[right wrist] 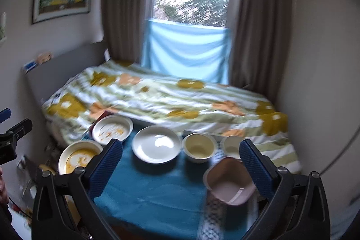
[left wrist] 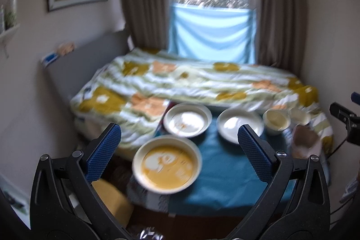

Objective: Organize plates and bowls
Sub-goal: 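Reach the left gripper to the yellow lion-print plate rim and grasp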

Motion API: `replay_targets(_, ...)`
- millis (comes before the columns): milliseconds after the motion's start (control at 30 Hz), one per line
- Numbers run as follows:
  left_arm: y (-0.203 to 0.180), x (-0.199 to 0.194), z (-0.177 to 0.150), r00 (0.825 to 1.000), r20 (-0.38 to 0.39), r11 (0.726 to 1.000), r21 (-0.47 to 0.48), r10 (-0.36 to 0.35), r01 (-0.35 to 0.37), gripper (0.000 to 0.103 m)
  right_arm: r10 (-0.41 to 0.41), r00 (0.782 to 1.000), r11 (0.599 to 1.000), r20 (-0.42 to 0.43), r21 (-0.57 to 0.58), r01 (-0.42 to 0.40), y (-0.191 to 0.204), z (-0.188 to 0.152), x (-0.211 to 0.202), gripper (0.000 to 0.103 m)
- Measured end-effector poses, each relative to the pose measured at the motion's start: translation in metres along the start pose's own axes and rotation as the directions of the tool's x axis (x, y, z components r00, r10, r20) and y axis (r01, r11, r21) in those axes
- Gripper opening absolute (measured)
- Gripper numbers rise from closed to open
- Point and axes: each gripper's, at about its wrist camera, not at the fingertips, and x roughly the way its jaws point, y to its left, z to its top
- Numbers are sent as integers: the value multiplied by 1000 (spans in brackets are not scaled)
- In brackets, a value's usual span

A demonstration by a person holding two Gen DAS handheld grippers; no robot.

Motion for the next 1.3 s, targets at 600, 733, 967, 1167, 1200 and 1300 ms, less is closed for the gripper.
replay_targets(600, 154, 182, -127, 890, -380, 913, -399, -251, 87, 89, 388, 788, 902, -479, 21, -431, 147, -66, 233, 103)
replay_targets(733, 158, 226, -151, 824, -463, 884, -457, -327, 93, 68, 394, 728, 891, -561, 39, -452, 165, -83, 270, 94)
replay_targets(967, 163, 258, -165, 778, -497, 864, -491, -383, 111, 56, 413, 651, 867, -638, 56, -495, 186, -94, 307, 72)
replay_targets(1167, 160, 274, -164, 755, -518, 858, -500, -402, 115, 44, 426, 622, 852, -657, 60, -521, 191, -95, 323, 51)
replay_targets(1200, 160, 276, -164, 751, -524, 860, -497, -401, 113, 36, 431, 618, 848, -658, 61, -526, 192, -95, 324, 46)
replay_targets(1300, 161, 279, -166, 751, -533, 862, -498, -391, 95, 32, 441, 609, 838, -659, 60, -542, 194, -94, 326, 28)
